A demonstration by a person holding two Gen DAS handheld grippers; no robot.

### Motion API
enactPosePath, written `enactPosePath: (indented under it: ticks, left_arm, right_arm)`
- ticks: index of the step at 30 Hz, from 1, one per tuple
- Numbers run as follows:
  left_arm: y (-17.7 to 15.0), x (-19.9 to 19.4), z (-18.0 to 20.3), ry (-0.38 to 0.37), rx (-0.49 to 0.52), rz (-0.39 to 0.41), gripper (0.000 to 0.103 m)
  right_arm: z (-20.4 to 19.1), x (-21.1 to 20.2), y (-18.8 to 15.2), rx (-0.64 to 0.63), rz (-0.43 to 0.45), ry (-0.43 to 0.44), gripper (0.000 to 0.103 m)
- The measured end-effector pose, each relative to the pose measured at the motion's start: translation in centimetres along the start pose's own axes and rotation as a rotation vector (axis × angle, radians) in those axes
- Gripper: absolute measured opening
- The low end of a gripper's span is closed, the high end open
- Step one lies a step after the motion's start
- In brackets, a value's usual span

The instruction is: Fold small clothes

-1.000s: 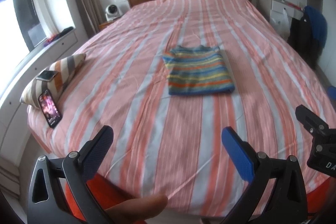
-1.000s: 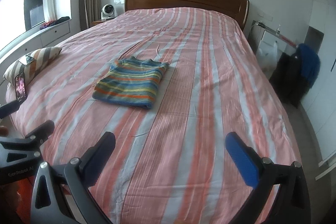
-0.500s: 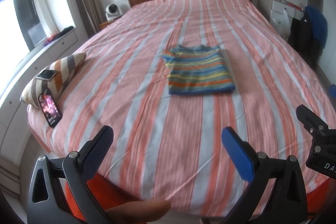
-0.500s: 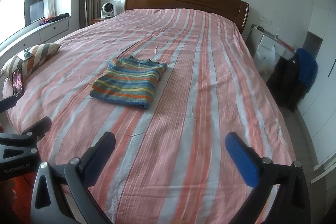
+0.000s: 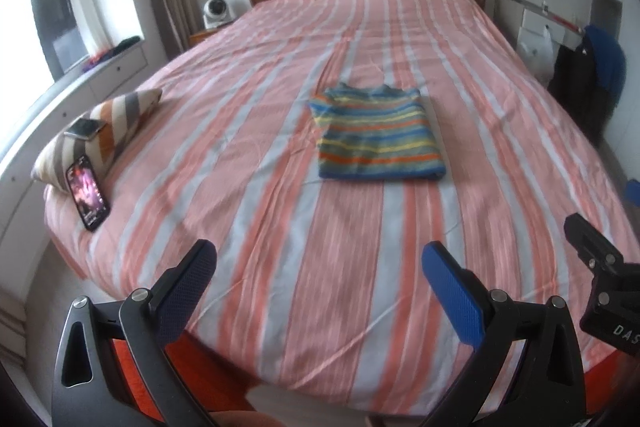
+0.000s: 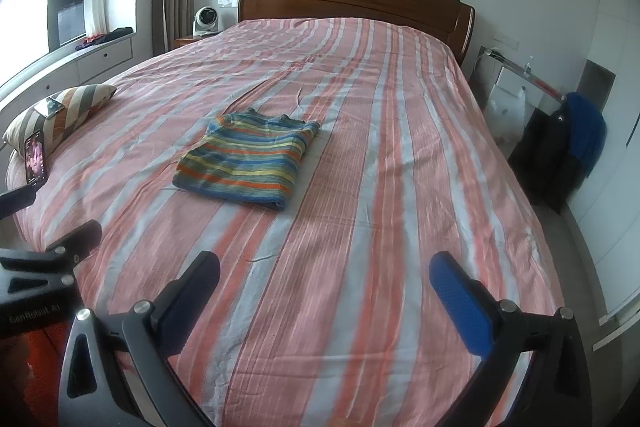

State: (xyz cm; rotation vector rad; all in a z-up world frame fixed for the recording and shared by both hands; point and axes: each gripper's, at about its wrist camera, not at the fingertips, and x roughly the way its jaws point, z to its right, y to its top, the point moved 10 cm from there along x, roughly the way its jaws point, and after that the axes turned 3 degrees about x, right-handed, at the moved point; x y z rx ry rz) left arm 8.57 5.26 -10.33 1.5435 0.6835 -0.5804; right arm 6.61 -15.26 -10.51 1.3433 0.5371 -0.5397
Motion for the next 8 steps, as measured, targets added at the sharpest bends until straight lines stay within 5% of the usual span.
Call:
enactPosePath:
  ticks: [8]
  left_arm:
    - [0.54, -0.57, 0.14, 0.016, 0.012, 0.041, 0.101]
  right_arm:
    - [0.36, 0.17, -0.04, 0.02, -0.004, 0.006, 0.103]
